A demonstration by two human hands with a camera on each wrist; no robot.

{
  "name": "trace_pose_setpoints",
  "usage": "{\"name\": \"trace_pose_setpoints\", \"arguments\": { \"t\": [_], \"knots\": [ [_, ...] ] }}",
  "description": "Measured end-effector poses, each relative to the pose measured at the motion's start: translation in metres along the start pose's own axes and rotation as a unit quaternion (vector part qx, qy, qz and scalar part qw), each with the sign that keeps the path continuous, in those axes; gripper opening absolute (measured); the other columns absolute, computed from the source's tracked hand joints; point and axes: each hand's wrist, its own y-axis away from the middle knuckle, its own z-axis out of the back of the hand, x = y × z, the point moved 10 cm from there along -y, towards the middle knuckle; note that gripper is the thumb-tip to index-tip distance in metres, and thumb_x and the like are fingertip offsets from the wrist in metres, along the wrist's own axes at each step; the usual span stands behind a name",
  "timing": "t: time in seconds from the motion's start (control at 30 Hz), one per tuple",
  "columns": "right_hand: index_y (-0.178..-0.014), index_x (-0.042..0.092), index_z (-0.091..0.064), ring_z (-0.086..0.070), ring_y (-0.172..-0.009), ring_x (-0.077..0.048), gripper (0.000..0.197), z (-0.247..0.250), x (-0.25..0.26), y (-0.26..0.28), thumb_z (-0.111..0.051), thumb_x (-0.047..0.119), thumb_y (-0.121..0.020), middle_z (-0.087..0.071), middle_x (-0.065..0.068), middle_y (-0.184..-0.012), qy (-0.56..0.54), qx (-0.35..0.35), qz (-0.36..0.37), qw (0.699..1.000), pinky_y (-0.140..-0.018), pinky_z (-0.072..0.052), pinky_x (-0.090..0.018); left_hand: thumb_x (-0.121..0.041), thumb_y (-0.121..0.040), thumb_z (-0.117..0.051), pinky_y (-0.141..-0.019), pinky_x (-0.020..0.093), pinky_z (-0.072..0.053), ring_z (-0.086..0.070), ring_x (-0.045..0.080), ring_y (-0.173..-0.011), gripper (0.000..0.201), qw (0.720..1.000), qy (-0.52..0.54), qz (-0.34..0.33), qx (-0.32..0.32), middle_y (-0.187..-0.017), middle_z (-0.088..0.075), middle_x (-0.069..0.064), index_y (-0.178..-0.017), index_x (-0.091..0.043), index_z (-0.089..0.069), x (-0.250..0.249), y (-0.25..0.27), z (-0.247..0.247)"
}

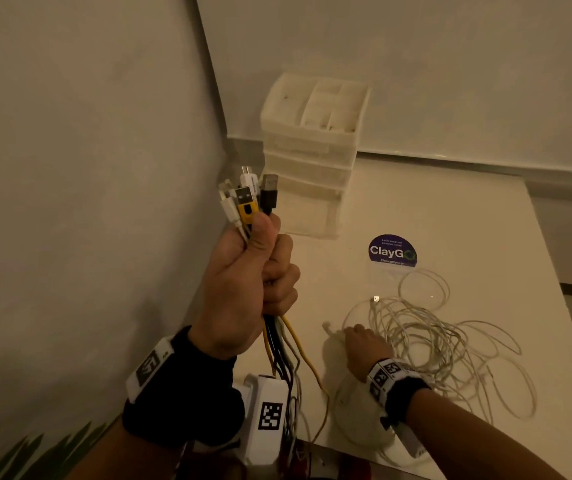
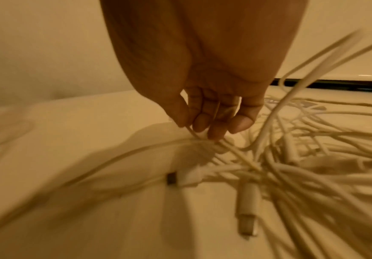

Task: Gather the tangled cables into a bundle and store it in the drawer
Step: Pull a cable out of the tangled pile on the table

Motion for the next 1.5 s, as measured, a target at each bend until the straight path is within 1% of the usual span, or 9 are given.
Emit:
{"name": "trace_pose_setpoints", "arguments": {
  "t": [0.1, 0.2, 0.53, 0.8, 0.97, 1.1, 1.2, 1.37, 1.5],
  "knots": [
    [-0.110, 0.009, -0.042, -0.061, -0.099, -0.035, 0.020, 0.040, -0.028, -0.001, -0.038, 0.019, -0.093, -0.062, -0.015, -0.107, -0.175, -0.061, -0.041, 0.982, -0.086, -0.049, -0.044, -0.042, -0.090, -0.043, -0.038, 0.012, -0.016, -0.019, 0.003, -0.035, 0.042, 1.000, 0.003, 0.001, 0.002, -0.050, -0.027, -0.006, -0.073, -0.014, -0.017, 0.003, -0.005, -0.002],
    [-0.086, 0.011, -0.038, -0.058, -0.076, -0.033, 0.024, 0.100, -0.067, 0.008, -0.029, 0.033, -0.090, -0.062, -0.017, -0.079, -0.434, -0.146, -0.051, 0.887, -0.077, -0.048, -0.050, -0.042, -0.091, -0.042, -0.038, 0.013, -0.016, -0.018, 0.005, -0.036, 0.039, 1.000, -0.007, -0.004, 0.005, -0.052, -0.026, -0.005, -0.069, -0.016, -0.023, 0.008, -0.014, -0.007],
    [-0.101, 0.013, -0.040, -0.042, -0.053, -0.017, 0.005, 0.316, -0.092, 0.107, -0.036, 0.011, -0.103, -0.046, -0.007, -0.067, -0.534, -0.380, 0.124, 0.745, -0.052, -0.045, -0.038, -0.046, -0.095, -0.036, -0.039, 0.020, -0.022, -0.018, 0.012, -0.038, 0.042, 0.995, -0.089, -0.036, -0.013, -0.059, -0.018, 0.005, -0.065, -0.017, -0.028, 0.020, -0.045, -0.035],
    [-0.095, 0.009, -0.055, -0.051, -0.054, -0.011, 0.009, 0.296, -0.010, 0.186, -0.047, 0.010, -0.098, -0.063, -0.006, -0.067, -0.538, -0.359, 0.206, 0.734, -0.052, -0.042, -0.022, -0.049, -0.088, -0.059, -0.039, 0.018, -0.016, -0.010, 0.014, -0.039, 0.051, 0.995, -0.084, -0.053, -0.017, -0.055, -0.014, 0.006, -0.085, 0.000, -0.044, 0.032, -0.055, -0.053],
    [-0.089, 0.013, -0.058, -0.062, -0.063, -0.011, 0.008, 0.259, 0.021, 0.196, -0.053, 0.015, -0.096, -0.067, 0.005, -0.075, -0.538, -0.368, 0.193, 0.733, -0.055, -0.046, -0.020, -0.041, -0.086, -0.066, -0.042, 0.023, -0.032, -0.030, 0.014, -0.041, 0.042, 0.979, -0.173, -0.088, -0.062, -0.050, -0.032, 0.000, -0.067, -0.012, -0.042, 0.035, -0.052, -0.054],
    [-0.087, 0.018, -0.059, -0.056, -0.058, -0.019, 0.010, 0.255, 0.018, 0.200, -0.055, 0.022, -0.094, -0.063, 0.003, -0.070, -0.514, -0.412, 0.170, 0.733, -0.054, -0.049, -0.040, -0.040, -0.094, -0.050, -0.045, 0.023, -0.031, -0.029, 0.014, -0.045, 0.047, 0.971, -0.205, -0.091, -0.079, -0.051, -0.031, 0.005, -0.061, -0.009, -0.040, 0.036, -0.049, -0.059],
    [-0.088, 0.021, -0.058, -0.060, -0.058, -0.013, 0.008, 0.254, 0.015, 0.200, -0.058, 0.027, -0.093, -0.065, 0.008, -0.069, -0.496, -0.413, 0.176, 0.743, -0.052, -0.049, -0.029, -0.044, -0.096, -0.036, -0.048, 0.028, -0.035, -0.036, 0.022, -0.047, 0.057, 0.966, -0.228, -0.092, -0.078, -0.055, -0.039, 0.014, -0.062, 0.001, -0.043, 0.033, -0.047, -0.056],
    [-0.082, 0.020, -0.062, -0.058, -0.057, -0.008, 0.031, 0.213, 0.005, 0.179, -0.047, 0.045, -0.094, -0.060, 0.007, -0.064, -0.412, -0.370, 0.201, 0.808, -0.054, -0.042, -0.014, -0.049, -0.094, -0.035, -0.055, 0.042, -0.055, -0.048, 0.019, -0.044, 0.045, 0.985, -0.097, -0.109, -0.095, -0.049, -0.033, -0.001, -0.058, -0.022, -0.045, 0.005, -0.051, -0.035],
    [-0.076, 0.028, -0.064, -0.053, -0.057, -0.006, 0.034, 0.158, -0.031, 0.149, -0.043, 0.050, -0.092, -0.057, 0.011, -0.062, -0.414, -0.307, 0.178, 0.838, -0.055, -0.041, -0.019, -0.052, -0.098, -0.029, -0.039, 0.015, -0.023, -0.022, 0.007, -0.036, 0.046, 0.978, -0.078, -0.130, -0.144, -0.049, -0.026, -0.006, -0.064, -0.022, -0.038, -0.037, -0.048, -0.013]
  ]
}}
